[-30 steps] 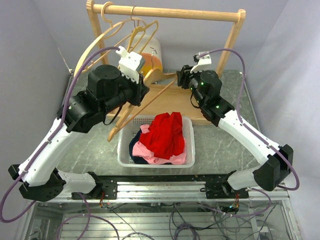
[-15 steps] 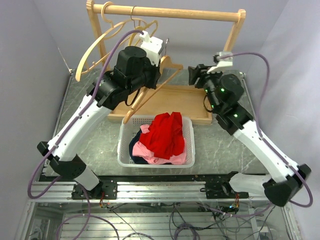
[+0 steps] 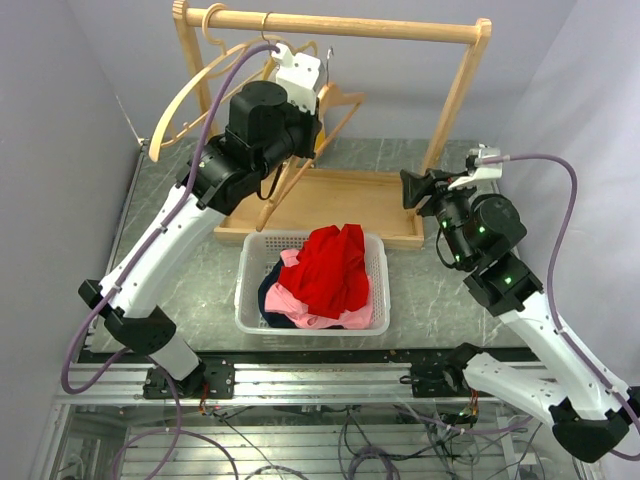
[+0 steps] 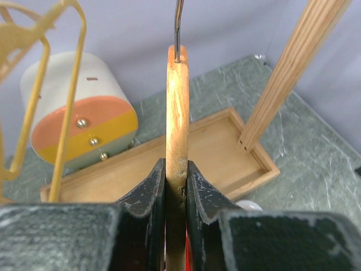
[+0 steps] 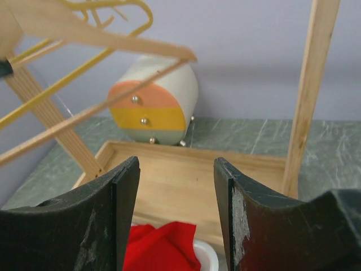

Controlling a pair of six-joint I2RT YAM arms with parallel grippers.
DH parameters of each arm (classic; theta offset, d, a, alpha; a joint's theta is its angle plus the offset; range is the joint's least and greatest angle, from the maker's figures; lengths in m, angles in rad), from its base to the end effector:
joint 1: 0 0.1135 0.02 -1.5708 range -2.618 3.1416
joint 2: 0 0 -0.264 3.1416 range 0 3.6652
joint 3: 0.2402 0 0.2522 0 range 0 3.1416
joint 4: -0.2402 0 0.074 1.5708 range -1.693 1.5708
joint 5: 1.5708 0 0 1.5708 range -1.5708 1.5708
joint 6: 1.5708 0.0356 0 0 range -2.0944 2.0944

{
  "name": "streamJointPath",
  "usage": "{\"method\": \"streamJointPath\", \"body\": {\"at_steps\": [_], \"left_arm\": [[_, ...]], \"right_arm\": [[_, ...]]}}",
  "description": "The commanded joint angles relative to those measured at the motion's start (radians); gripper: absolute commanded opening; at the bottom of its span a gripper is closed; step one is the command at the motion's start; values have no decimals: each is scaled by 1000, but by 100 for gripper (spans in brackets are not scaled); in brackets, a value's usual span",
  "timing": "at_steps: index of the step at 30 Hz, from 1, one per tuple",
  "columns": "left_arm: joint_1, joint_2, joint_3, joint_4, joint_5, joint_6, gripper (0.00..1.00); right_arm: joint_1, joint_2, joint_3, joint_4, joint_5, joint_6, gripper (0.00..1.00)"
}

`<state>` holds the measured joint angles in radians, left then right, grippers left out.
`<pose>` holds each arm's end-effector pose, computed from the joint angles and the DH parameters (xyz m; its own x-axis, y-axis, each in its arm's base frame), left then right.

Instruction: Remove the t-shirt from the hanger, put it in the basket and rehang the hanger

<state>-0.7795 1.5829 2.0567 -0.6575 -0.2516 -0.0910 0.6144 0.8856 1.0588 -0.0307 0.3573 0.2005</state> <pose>0.2342 -0.2189 0.5228 -0.1754 0.0496 -0.9832 0.4928 0.8690 -0.0441 0.1626 0.0994 0.4345 0.0625 0.2724 -0.9601 -0.2751 0.9294 0.2458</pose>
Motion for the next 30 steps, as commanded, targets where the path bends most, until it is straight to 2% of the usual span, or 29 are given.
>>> {"method": "streamJointPath", "body": {"at_steps": [1,7,13,21,30], "left_arm": [[10,3,108,122,-53,33,7],[58,107,262,101,-14,34,7],[103,185,354,93,34,13,7],[149,211,318,147,113,-6,7],[198,286,348,148,206,-37,7]], "right_arm": [[-2,-62,-49,-72,-22,56,55],[-2,-99,-115,-116,-40,82,55],[-2,-120,-137,-129,-56,112,54],[-1,-116,-156,-126,-66,125,54],[-2,-120,-184,-119,-87,149,54]]}}
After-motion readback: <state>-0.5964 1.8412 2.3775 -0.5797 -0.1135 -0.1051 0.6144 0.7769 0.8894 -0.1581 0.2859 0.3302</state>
